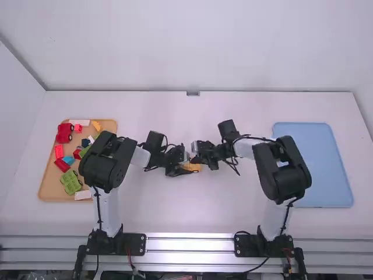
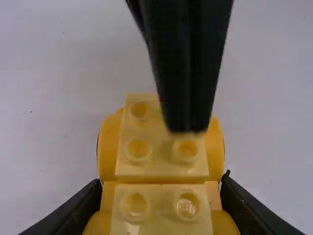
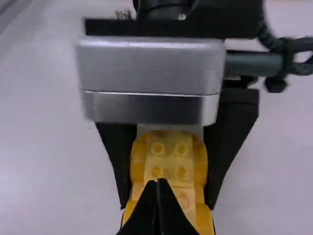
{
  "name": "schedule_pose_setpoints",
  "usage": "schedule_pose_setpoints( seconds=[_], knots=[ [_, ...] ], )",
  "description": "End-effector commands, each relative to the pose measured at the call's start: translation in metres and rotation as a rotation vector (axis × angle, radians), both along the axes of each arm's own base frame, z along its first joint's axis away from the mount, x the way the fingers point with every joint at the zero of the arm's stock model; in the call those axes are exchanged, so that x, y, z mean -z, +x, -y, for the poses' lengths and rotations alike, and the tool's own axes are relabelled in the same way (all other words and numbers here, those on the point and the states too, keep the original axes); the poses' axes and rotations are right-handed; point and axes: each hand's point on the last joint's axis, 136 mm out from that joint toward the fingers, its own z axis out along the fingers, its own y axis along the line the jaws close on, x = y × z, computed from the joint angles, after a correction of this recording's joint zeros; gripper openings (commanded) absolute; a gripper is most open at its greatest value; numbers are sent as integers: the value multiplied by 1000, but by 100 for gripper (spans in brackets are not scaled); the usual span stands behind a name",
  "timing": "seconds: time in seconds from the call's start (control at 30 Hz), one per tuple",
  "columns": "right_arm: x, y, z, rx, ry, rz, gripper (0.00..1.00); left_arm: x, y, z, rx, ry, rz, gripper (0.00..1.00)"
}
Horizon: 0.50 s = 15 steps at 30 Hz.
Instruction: Assemble lego blocks to make yellow taxi
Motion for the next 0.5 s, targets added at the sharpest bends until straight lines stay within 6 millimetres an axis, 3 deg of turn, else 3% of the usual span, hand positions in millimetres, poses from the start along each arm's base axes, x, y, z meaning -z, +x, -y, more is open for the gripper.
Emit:
schedule_pose_setpoints(
  seconds=[0.0,0.2,0.47],
  knots=[
    [33,6,7,86,-165,-56,0,10,0,-4,-26,28,-35,41],
    [55,0,12,111,-215,-124,0,10,0,-4,-26,27,-35,40],
    [80,-4,37,168,-243,-214,0,10,0,-4,-25,26,-34,37]
  ],
)
